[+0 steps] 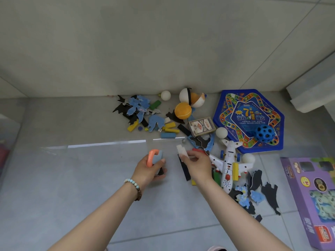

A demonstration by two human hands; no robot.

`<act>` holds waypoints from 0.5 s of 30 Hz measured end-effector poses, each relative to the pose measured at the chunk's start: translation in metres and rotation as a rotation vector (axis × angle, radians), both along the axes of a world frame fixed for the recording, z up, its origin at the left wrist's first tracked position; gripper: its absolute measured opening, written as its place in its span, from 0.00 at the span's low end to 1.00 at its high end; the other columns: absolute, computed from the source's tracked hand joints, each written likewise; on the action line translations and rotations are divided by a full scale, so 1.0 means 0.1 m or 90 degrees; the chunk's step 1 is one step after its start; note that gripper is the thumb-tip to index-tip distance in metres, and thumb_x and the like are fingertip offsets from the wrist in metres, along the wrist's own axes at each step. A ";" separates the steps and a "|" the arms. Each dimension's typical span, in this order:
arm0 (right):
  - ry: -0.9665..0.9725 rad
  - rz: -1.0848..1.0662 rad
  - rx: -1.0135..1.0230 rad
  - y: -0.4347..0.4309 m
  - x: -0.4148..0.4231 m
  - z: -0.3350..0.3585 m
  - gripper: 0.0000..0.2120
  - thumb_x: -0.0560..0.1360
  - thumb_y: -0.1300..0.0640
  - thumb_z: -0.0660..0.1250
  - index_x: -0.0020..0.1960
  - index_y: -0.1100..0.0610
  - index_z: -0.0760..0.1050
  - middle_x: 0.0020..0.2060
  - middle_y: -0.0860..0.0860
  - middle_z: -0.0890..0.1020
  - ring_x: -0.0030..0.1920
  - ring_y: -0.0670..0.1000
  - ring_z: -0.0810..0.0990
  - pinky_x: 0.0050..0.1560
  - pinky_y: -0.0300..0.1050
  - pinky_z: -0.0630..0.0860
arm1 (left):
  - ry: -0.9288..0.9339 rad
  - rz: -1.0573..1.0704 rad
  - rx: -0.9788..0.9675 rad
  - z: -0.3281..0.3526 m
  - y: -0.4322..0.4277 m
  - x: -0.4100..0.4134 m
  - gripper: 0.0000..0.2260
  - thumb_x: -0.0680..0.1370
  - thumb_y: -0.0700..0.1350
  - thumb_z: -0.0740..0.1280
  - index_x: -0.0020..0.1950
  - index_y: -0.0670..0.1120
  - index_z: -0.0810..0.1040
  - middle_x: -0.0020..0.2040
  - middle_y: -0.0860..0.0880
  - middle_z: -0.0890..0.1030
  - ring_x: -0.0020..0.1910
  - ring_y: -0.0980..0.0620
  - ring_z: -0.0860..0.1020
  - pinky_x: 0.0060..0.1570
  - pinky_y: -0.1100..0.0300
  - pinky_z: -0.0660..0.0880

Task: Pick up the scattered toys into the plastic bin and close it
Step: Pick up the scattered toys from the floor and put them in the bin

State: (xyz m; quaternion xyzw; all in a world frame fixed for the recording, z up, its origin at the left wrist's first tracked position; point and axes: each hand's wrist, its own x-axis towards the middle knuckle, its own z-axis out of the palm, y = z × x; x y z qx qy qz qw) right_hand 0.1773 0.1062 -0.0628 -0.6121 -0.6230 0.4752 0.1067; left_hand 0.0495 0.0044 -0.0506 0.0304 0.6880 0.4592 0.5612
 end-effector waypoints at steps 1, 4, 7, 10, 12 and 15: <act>0.013 -0.020 -0.020 -0.07 0.06 -0.02 0.12 0.71 0.53 0.72 0.52 0.57 0.82 0.47 0.49 0.83 0.49 0.50 0.80 0.54 0.46 0.77 | -0.012 -0.001 -0.008 -0.01 -0.03 0.02 0.14 0.75 0.45 0.68 0.59 0.45 0.74 0.51 0.42 0.80 0.46 0.47 0.81 0.41 0.57 0.81; -0.018 -0.029 -0.005 -0.23 0.19 -0.07 0.09 0.70 0.54 0.73 0.47 0.57 0.81 0.47 0.50 0.80 0.47 0.49 0.79 0.48 0.40 0.73 | -0.033 -0.005 -0.025 -0.06 -0.09 0.10 0.15 0.74 0.45 0.70 0.60 0.44 0.75 0.53 0.41 0.80 0.48 0.45 0.81 0.47 0.52 0.81; -0.040 -0.024 0.033 -0.33 0.22 -0.09 0.07 0.68 0.56 0.74 0.44 0.52 0.79 0.47 0.49 0.77 0.46 0.48 0.77 0.46 0.38 0.71 | -0.058 0.005 -0.021 -0.07 -0.10 0.15 0.15 0.74 0.43 0.70 0.60 0.43 0.75 0.55 0.40 0.80 0.46 0.46 0.81 0.43 0.55 0.82; -0.063 -0.035 0.057 -0.39 0.18 -0.11 0.12 0.68 0.56 0.73 0.47 0.49 0.73 0.46 0.46 0.76 0.47 0.48 0.77 0.46 0.42 0.73 | -0.059 0.012 -0.025 -0.06 -0.09 0.15 0.15 0.75 0.43 0.69 0.60 0.45 0.73 0.55 0.41 0.80 0.48 0.45 0.82 0.44 0.55 0.81; -0.062 -0.039 0.077 -0.40 0.17 -0.12 0.15 0.69 0.56 0.73 0.52 0.49 0.72 0.47 0.46 0.76 0.48 0.47 0.76 0.48 0.45 0.75 | -0.056 0.010 -0.030 -0.07 -0.09 0.15 0.15 0.75 0.44 0.69 0.61 0.46 0.73 0.55 0.42 0.80 0.49 0.45 0.82 0.45 0.55 0.81; -0.061 -0.042 0.118 -0.38 0.18 -0.15 0.14 0.71 0.55 0.71 0.56 0.52 0.76 0.51 0.47 0.76 0.51 0.46 0.75 0.51 0.44 0.74 | -0.062 0.012 -0.032 -0.09 -0.08 0.14 0.18 0.75 0.45 0.69 0.63 0.45 0.72 0.54 0.43 0.81 0.49 0.45 0.82 0.47 0.53 0.81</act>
